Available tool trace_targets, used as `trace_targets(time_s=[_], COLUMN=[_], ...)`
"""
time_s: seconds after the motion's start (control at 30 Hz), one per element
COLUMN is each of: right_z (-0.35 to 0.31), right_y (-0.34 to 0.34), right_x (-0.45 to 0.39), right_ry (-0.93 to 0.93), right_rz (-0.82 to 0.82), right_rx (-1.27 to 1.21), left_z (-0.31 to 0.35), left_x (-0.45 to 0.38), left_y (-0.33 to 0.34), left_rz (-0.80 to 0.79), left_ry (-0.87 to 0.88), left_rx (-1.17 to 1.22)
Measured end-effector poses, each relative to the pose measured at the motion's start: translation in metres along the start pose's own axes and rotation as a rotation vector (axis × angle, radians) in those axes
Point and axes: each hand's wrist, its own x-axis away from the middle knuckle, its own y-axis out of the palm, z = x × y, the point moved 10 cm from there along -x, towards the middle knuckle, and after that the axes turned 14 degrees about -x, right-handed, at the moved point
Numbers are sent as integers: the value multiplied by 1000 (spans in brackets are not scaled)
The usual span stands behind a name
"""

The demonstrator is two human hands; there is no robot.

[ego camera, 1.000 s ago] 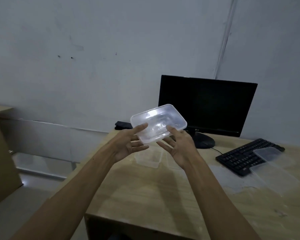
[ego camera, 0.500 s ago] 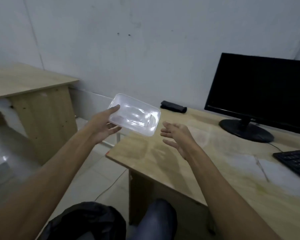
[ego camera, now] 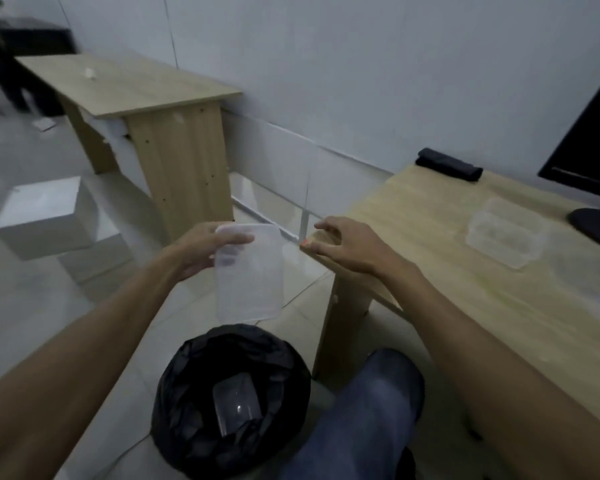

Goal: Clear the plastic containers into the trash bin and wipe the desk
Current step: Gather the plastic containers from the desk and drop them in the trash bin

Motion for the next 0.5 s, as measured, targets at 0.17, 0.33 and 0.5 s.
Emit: trace_targets(time_s=[0.17,0.33,0.5], right_z=[12,17,17], right_y=[13,10,10], right_x=[-1,-1,-2], right_ry=[-57,-101,-118], right_rz=[-21,-4,2], right_rx=[77,72,74], left_z=[-60,-130,-113], left_x=[-7,-19,-36], left_y=[43,79,88], left_rz=[-97,-181,-149], left_ry=[-50,-148,-96], left_rx=[-521,-1045,-1006])
